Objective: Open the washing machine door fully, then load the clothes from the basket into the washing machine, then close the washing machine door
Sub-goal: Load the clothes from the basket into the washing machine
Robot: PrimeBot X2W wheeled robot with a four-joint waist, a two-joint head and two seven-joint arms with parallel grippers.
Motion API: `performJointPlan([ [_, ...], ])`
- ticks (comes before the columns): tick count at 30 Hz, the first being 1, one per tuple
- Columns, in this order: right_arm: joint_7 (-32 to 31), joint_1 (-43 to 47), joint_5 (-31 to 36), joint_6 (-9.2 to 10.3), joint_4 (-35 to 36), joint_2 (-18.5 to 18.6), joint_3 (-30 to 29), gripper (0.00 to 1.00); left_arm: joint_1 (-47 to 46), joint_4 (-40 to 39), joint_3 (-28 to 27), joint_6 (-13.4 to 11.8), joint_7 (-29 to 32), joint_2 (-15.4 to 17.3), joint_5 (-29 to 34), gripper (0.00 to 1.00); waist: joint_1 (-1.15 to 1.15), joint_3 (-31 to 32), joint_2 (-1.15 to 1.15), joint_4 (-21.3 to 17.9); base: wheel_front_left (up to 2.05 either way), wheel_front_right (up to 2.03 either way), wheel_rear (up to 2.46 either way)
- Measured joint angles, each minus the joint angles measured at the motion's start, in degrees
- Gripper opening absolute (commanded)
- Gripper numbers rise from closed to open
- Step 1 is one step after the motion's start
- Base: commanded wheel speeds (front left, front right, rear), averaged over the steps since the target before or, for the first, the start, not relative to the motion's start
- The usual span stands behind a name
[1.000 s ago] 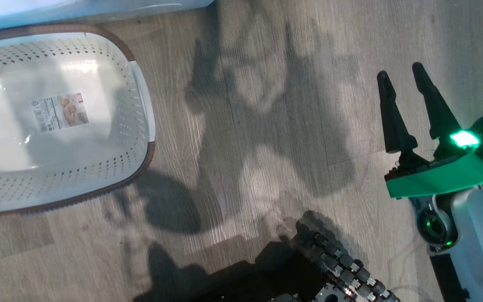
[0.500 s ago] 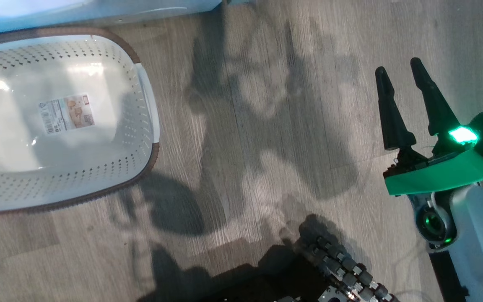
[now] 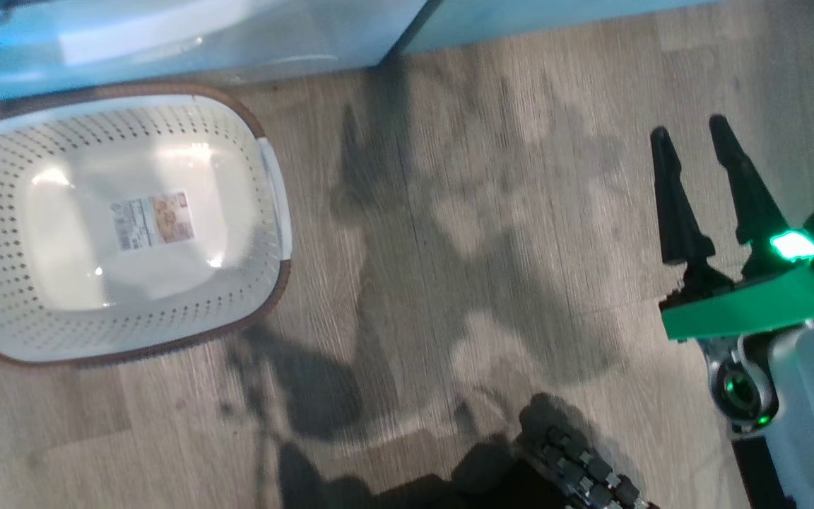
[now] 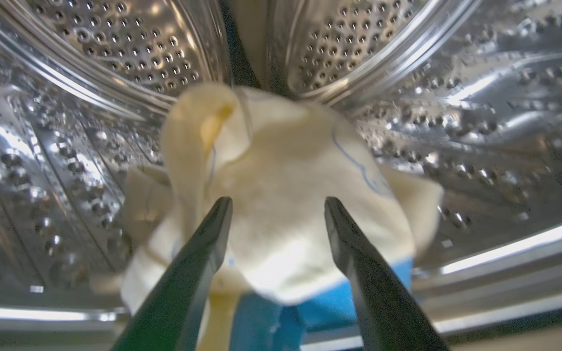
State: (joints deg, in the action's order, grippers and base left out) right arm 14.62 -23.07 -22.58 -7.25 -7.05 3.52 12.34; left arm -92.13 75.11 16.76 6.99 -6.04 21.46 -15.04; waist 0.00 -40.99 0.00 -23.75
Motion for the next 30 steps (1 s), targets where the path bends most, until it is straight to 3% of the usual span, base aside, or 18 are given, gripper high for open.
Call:
performJointPlan([
  [15, 0.0, 7.7, 1.0, 0.00, -0.8, 1.7, -2.3, 1.00, 17.3, -1.2, 0.0, 0.5, -5.1, -3.1, -7.0, 1.00, 0.00, 11.6, 0.00, 2.5, 0.00, 0.00, 0.00],
  [30, 0.0, 16.5, 2.0, 0.00, -1.4, 3.6, -5.3, 1.00, 42.9, -13.9, -0.6, 0.4, -8.3, -2.2, -15.1, 1.00, -0.01, 24.9, 0.00, 5.8, 0.00, 0.00, 0.00],
])
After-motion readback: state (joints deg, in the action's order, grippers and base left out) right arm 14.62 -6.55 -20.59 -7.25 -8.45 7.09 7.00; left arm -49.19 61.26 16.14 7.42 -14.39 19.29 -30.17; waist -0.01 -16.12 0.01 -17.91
